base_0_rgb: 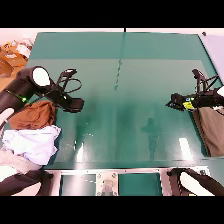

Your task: Fold the shirts.

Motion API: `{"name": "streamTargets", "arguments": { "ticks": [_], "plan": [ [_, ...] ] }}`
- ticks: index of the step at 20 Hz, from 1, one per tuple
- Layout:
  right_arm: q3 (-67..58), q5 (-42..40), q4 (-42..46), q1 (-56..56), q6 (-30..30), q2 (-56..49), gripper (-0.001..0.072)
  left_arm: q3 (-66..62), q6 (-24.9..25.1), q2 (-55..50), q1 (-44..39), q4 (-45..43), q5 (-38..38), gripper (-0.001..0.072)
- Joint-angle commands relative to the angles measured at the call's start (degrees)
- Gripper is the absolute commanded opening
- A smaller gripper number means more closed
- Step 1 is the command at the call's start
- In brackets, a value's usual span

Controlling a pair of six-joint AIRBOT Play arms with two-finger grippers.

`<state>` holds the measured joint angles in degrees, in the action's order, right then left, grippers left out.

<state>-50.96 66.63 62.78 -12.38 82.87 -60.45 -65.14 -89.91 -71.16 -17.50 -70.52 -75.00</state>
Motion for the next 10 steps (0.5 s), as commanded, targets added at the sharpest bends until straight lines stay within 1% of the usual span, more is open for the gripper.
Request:
{"name": "streamTargets", "arguments": {
  "ticks": [1, 3, 4, 5, 6, 7, 8, 9, 10],
  "plan": [
    [0.0, 0.0, 0.0, 0.0, 0.0, 0.0, 0.0021, 0.0, 0.4, 0.0, 0.0, -0.1, 0.0, 0.0019],
    [0.0, 0.0, 0.0, 0.0, 0.0, 0.0, 0.0022, 0.0, 0.4, 0.0, 0.0, -0.5, 0.2, 0.002],
    [0.0, 0.0, 0.0, 0.0, 0.0, 0.0, 0.0022, 0.0, 0.3, 0.0, 0.0, -3.1, 1.7, 0.0022],
    [0.0, 0.0, 0.0, 0.0, 0.0, 0.0, 0.0022, 0.0, 0.3, 0.0, 0.0, -7.7, 3.0, 0.0167],
    [0.0, 0.0, 0.0, 0.0, 0.0, 0.0, 0.0022, 0.0, -1.3, 0.0, 0.0, -15.3, 3.7, 0.0579],
    [0.0, 0.0, 0.0, 0.0, 0.0, 0.0, 0.0022, 0.0, -5.1, 0.0, 0.0, -24.0, 3.5, 0.071],
    [0.0, 0.0, 0.0, 0.0, 0.0, 0.0, 0.0022, 0.1, -6.6, 0.0, 0.6, -31.5, 2.7, 0.0713],
    [0.0, 0.0, 0.0, 0.0, 0.0, 0.0, 0.0022, 0.1, -7.6, 0.0, 2.2, -36.5, 1.4, 0.0712],
    [0.0, 0.0, 0.0, 0.0, 0.0, 0.0, 0.0022, 0.1, -7.6, 0.0, 4.9, -38.2, 0.5, 0.0712]
  ]
}}
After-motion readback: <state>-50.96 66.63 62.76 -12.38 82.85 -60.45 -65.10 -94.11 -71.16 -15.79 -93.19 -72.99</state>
